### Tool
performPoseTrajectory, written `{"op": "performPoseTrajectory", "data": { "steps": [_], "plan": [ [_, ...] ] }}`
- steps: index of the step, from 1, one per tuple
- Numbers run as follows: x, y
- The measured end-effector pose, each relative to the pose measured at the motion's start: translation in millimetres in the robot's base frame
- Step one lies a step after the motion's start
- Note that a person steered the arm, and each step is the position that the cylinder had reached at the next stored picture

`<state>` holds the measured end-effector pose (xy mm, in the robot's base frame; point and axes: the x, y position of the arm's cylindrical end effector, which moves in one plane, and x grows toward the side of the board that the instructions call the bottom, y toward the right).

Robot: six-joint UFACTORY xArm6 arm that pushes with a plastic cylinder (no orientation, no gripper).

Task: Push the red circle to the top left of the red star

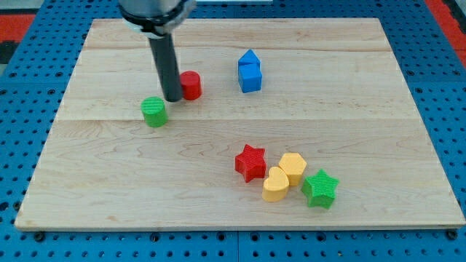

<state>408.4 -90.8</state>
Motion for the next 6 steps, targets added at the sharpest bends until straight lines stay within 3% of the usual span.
{"op": "performPoseTrajectory", "data": {
  "steps": [1,2,3,4,5,6],
  "plan": [
    [22,-2],
    [22,-68],
    [11,-60],
    [-48,-56],
    [-69,13],
    [-12,42]
  ]
}}
